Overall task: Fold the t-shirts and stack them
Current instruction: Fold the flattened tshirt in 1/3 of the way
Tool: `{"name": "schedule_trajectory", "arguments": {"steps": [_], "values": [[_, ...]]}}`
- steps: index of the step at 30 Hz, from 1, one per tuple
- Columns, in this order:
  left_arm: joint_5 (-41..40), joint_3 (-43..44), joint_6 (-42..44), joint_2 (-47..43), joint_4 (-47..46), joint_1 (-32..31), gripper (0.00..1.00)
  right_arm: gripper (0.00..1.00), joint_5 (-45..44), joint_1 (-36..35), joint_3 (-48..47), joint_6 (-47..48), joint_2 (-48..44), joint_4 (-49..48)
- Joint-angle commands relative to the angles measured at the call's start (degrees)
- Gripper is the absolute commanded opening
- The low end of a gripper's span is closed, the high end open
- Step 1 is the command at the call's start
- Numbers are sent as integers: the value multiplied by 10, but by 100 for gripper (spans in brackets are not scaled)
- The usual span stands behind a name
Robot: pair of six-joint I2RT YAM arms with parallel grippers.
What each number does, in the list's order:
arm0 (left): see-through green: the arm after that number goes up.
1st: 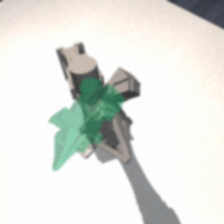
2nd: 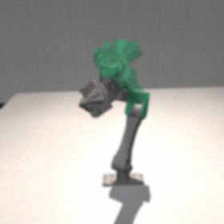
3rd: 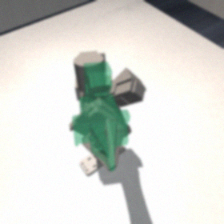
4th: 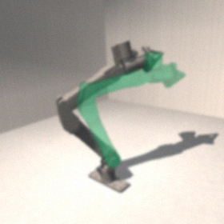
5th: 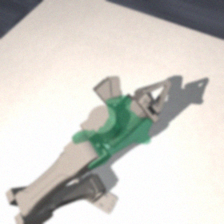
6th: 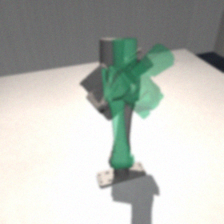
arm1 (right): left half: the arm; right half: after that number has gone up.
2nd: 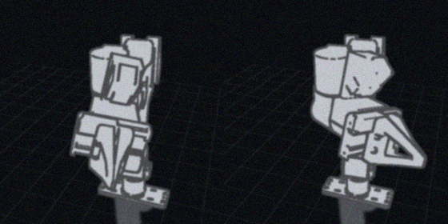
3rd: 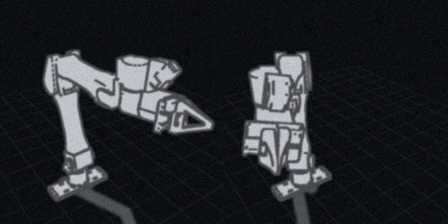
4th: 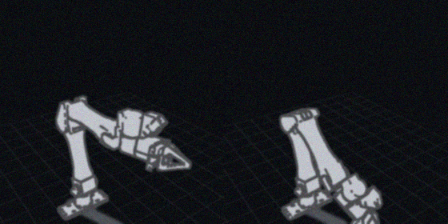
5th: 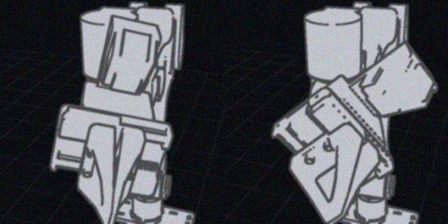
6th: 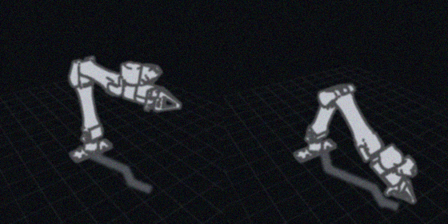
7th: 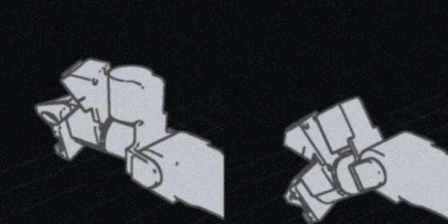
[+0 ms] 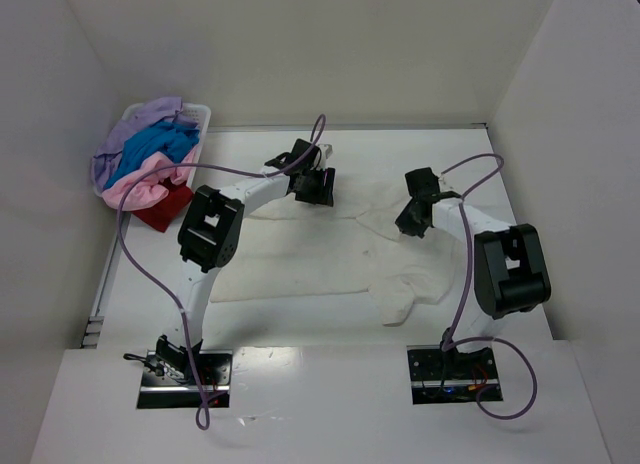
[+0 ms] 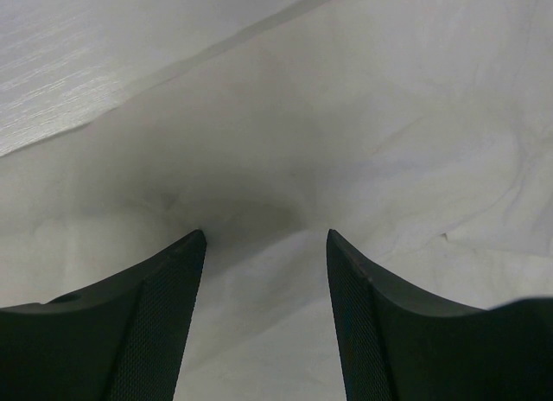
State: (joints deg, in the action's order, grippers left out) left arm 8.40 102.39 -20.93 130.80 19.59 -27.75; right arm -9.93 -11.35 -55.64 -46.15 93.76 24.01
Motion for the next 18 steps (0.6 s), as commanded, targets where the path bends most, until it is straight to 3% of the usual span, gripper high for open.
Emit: {"name": "schedule_trajectory", "arguments": {"steps": [1,8,13,16,17,18], "values": [[-7,11,19,31,18,8,67,0,8,22,-27,6,-58,13],[-7,17,19,42,23,13,67,0,32,98,-9,28,-142,60],[-7,22,24,47,29,13,67,3,81,112,37,55,-97,54],[-7,22,24,47,29,13,67,16,93,112,55,60,-72,39],[-7,22,24,47,29,13,67,42,93,112,55,60,-72,39],[-7,22,24,47,29,13,67,52,93,112,55,60,-72,39]]}}
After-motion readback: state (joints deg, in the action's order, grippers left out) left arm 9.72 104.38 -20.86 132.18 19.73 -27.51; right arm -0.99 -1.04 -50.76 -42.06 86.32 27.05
